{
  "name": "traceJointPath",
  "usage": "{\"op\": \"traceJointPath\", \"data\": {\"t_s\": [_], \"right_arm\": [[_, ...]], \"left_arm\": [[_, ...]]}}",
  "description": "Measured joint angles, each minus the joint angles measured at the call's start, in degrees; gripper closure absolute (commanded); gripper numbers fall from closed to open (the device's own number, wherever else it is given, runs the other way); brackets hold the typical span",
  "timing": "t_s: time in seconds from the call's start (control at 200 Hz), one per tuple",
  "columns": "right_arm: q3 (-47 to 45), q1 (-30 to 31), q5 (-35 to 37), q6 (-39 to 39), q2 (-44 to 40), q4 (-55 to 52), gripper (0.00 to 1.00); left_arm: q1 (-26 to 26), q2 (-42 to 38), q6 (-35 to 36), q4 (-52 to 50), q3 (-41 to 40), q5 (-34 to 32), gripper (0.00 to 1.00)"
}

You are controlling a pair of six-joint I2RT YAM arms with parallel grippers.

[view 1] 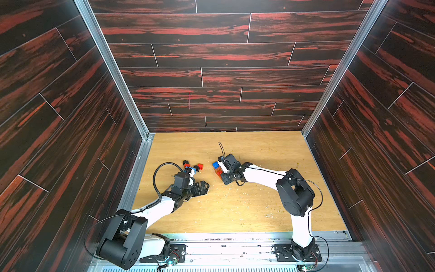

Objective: Assemble the letter v with lego
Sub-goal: Assemble the lego brick with the lego brick.

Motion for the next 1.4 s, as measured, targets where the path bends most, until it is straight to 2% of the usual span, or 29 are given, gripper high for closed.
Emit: {"op": "traceJointPath", "data": {"t_s": [0.351, 0.596, 0.967, 1.032, 1.117, 1.202, 1.398], "right_arm": [[-0.28, 1.31, 2.86, 3.91, 0.00, -0.22, 0.95], [5.62, 2.58, 6.93, 7.10, 3.06, -8.00, 0.95], [7.93, 2.75, 7.32, 9.90, 3.89, -11.58, 0.93], [8.00, 2.75, 7.43, 10.03, 3.89, -11.69, 0.83], [8.20, 2.75, 7.67, 10.19, 3.89, -11.87, 0.60], [8.26, 2.73, 8.24, 10.19, 3.89, -12.07, 0.43], [11.17, 2.56, 9.66, 10.03, 5.27, -12.41, 0.40]], "left_arm": [[0.00, 0.00, -0.02, 0.00, 0.02, 0.04, 0.00], [0.00, 0.00, -0.02, 0.00, 0.02, 0.22, 0.00], [0.00, -0.02, 0.00, 0.00, 0.02, 0.33, 0.00], [0.00, -0.04, -0.02, 0.00, 0.02, 0.33, 0.00], [0.00, -0.13, 0.00, -0.02, 0.02, 0.33, 0.00], [0.00, -0.13, 0.00, -0.02, 0.02, 0.33, 0.00], [0.00, -0.15, 0.00, -0.07, 0.02, 0.33, 0.00]]}}
